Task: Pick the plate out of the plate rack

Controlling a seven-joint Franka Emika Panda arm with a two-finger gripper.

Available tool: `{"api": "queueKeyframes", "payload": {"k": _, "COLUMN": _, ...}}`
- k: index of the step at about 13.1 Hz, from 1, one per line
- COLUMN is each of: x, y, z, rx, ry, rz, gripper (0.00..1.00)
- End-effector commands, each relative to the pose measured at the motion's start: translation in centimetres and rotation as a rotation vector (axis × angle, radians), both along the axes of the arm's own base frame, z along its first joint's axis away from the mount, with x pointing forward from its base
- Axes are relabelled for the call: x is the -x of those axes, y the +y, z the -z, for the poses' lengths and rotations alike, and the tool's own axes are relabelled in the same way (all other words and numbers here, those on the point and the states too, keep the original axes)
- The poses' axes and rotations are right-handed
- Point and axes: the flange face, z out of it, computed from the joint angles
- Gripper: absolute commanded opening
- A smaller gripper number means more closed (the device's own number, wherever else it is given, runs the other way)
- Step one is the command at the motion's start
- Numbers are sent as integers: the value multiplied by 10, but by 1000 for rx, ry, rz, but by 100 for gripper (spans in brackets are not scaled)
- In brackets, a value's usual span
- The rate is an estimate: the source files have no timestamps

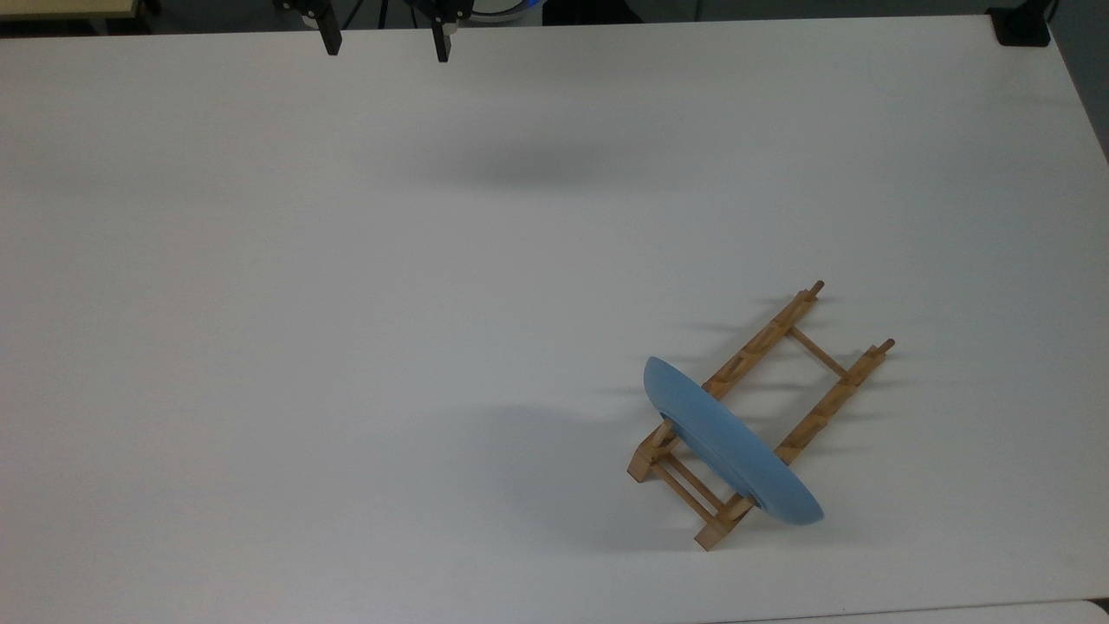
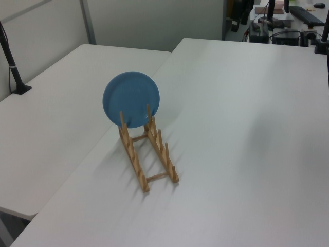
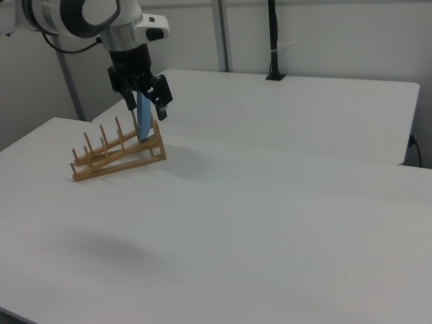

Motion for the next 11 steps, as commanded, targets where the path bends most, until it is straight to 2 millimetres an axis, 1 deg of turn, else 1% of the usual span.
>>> {"api": "queueKeyframes", "payload": {"k": 1, "x": 4, "y": 1, "z": -3, "rx": 10, "ry": -17, "rz": 17, "gripper": 100}}
{"api": "queueKeyframes", "payload": {"k": 9, "x": 5, "y": 2, "z": -2, "rx": 15, "ry": -9, "rz": -4, "gripper": 100}}
{"api": "queueKeyframes", "payload": {"k": 11, "x": 5, "y": 2, "z": -3, "rx": 24, "ry": -11, "rz": -74, "gripper": 100}}
